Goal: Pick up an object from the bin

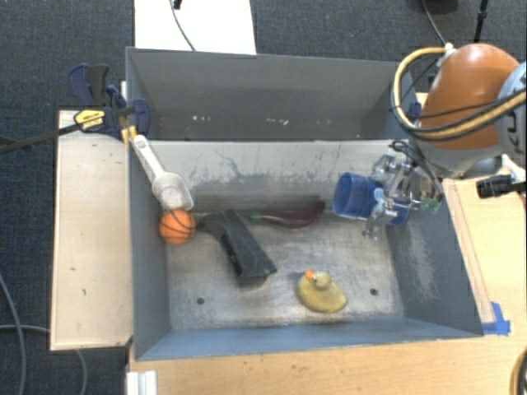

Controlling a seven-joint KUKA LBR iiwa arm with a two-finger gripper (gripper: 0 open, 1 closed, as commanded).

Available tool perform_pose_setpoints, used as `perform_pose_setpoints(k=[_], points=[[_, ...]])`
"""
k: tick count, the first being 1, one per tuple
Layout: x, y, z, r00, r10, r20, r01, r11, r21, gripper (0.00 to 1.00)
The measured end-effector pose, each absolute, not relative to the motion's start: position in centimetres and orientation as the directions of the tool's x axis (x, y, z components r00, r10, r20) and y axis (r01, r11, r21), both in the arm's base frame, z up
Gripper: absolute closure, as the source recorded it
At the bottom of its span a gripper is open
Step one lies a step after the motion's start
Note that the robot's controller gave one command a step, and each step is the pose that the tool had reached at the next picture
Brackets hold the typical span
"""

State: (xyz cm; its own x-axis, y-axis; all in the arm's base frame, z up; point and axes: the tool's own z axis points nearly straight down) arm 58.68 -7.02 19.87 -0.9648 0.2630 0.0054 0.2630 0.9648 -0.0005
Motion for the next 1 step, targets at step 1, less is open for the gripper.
perform_pose_setpoints(k=[1], points=[[59.19,-7.07,25.61,-0.960,0.279,-0.002,0.279,0.960,0.001,1.00]])
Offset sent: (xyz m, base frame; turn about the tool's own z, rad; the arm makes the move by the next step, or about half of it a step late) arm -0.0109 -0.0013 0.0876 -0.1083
